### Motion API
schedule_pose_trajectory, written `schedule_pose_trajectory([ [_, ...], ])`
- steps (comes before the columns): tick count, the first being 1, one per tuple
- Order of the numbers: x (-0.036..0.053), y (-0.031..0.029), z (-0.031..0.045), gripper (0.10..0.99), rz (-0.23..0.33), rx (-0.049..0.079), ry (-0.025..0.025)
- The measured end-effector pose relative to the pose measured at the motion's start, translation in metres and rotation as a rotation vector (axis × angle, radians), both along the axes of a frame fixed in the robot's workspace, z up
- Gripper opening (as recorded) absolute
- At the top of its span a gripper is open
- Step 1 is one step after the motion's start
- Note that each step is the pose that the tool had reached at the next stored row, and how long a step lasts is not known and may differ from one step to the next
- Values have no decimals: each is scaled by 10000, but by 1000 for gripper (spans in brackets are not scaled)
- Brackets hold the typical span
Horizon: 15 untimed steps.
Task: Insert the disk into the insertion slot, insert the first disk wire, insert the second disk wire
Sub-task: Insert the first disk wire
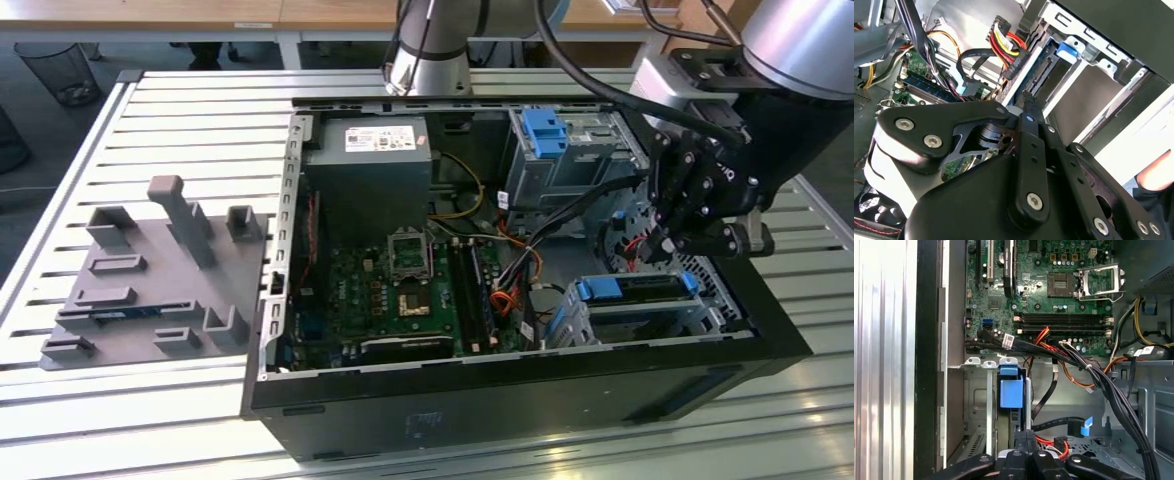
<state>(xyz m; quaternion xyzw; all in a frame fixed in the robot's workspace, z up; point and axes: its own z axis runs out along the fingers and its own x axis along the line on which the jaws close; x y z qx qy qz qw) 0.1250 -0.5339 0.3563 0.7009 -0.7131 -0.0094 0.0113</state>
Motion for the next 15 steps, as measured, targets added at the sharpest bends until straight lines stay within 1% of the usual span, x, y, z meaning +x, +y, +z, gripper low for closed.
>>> schedule_pose_trajectory([
  [7,47,17,-3,106,-1,-1,3],
  [13,50,41,-3,106,-3,-1,3],
  [15,51,61,-1,106,-35,-1,3],
])
